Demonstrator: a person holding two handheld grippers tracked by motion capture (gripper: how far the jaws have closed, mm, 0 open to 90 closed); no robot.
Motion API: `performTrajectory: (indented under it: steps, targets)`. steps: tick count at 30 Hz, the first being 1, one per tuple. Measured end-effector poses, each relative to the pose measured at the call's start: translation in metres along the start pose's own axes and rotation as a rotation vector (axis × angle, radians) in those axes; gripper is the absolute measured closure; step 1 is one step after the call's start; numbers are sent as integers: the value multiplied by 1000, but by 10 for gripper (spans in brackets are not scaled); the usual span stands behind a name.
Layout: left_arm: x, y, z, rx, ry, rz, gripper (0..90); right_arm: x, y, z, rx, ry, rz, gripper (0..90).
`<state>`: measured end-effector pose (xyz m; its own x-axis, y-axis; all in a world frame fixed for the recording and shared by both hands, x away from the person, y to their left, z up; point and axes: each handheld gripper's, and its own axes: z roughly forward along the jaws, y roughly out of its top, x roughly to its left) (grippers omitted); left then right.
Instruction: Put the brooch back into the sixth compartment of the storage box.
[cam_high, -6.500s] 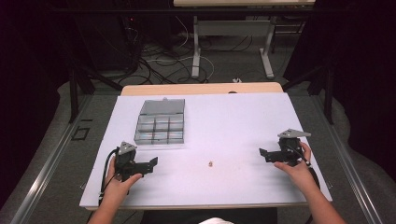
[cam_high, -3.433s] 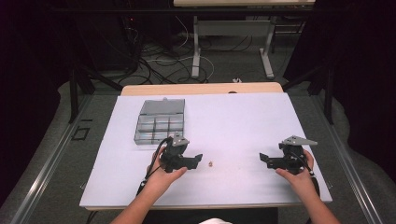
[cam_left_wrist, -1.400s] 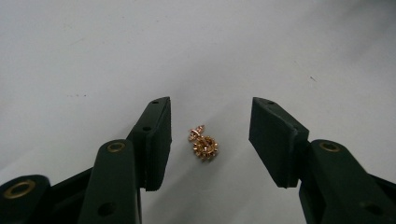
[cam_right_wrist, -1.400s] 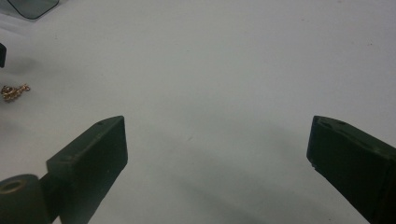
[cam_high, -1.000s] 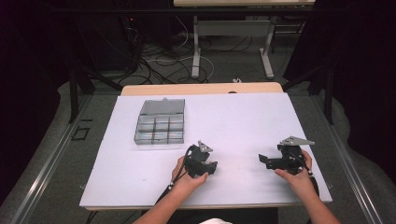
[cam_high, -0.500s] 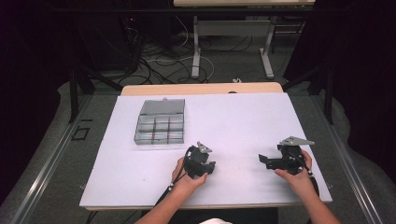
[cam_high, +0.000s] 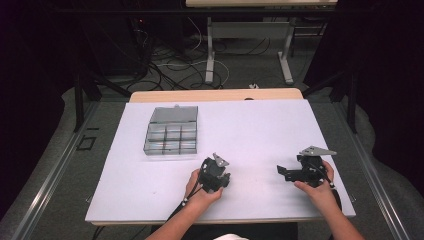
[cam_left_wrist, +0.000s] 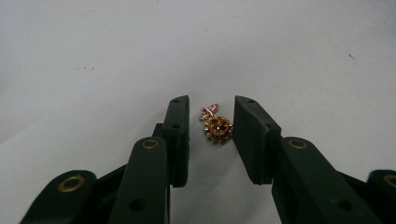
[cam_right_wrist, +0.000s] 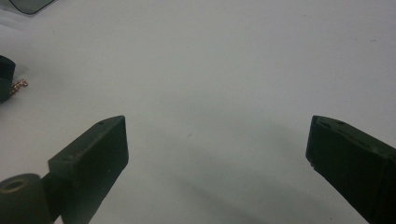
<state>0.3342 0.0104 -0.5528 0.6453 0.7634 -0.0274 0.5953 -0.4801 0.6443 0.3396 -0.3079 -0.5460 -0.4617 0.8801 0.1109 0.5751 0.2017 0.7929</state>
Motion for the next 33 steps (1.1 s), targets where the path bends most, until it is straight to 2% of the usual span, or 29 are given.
performTrajectory:
  steps: [16,33]
  targets:
    - [0,0,0,2,-6,3,772,1,0,0,1,7,5,56]
    - [2,1,-1,-8,-24,-10,790,0,0,1,-2,3,3,57]
